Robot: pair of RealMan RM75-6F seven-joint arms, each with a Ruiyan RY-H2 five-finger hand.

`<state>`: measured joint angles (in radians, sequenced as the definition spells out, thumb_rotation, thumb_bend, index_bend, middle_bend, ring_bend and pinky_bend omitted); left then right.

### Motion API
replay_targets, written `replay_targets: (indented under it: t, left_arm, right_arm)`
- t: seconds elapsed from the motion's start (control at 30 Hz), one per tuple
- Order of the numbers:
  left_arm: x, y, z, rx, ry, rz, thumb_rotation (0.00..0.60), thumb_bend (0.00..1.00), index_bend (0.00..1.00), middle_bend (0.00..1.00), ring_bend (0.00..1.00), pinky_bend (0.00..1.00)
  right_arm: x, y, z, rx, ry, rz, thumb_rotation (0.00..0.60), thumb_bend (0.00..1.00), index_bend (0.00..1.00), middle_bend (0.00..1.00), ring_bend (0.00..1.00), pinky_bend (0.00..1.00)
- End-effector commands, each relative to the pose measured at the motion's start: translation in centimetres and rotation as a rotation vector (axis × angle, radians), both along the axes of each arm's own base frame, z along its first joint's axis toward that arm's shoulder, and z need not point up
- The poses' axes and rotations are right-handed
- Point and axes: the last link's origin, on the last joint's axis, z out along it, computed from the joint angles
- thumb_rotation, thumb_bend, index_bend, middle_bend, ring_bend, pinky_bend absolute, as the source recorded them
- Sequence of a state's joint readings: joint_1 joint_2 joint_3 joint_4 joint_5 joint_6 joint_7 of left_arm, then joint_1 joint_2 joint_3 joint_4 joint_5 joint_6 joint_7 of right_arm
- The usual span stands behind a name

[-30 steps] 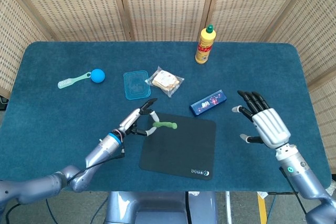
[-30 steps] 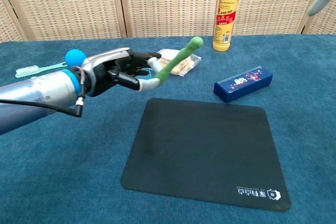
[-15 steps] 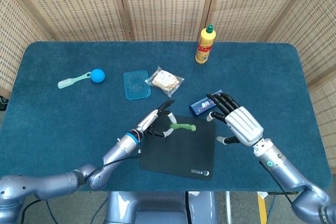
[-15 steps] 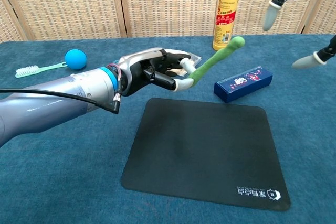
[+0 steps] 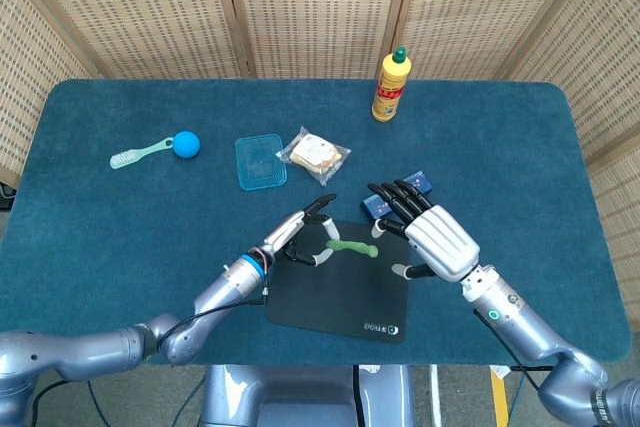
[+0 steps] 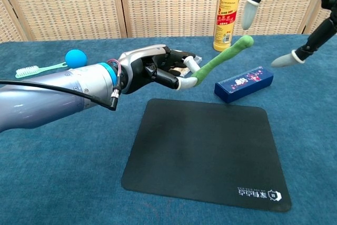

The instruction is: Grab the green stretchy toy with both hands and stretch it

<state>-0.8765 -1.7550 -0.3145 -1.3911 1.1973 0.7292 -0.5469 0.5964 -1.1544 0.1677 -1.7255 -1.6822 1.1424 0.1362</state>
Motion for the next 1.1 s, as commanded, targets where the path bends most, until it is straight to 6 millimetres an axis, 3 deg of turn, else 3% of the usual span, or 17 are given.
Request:
replay_targets:
  t: [0.03, 0.5, 0.77, 1.1]
  left_arm:
    - [0.0, -0.1, 0.0, -0.004, 0.009, -0.006, 0.600, 0.49, 0.75, 0.00, 0.00, 0.00]
    - [0.5, -0.7, -0.4, -0.012, -0.008, -0.001, 0.600, 0.49, 0.75, 0.00, 0.00, 0.00]
    - [0.6, -0.8, -0.6, -0.014, -0.009, 0.002, 0.600, 0.49, 0.75, 0.00, 0.00, 0.00]
    - [0.7, -0.9, -0.9, -0.021, -0.008, 0.002, 0.600, 0.49, 0.75, 0.00, 0.00, 0.00]
  right_arm:
    - [0.3, -0.1, -0.1, -0.003, -0.005, 0.003, 0.600, 0.14, 0.46, 0.02, 0.00, 0.00]
    - [1.5, 0.0, -1.5, 0.019, -0.002, 0.020, 0.600, 0.25, 0.49, 0.03, 0.00, 0.00]
    - [1.8, -0.2, -1.6, 0.014, -0.001, 0.019, 0.600, 0.37, 0.51, 0.03, 0.00, 0.00]
    - [1.7, -0.2, -1.6, 0.015, 0.009, 0.016, 0.600, 0.38, 0.52, 0.03, 0.00, 0.00]
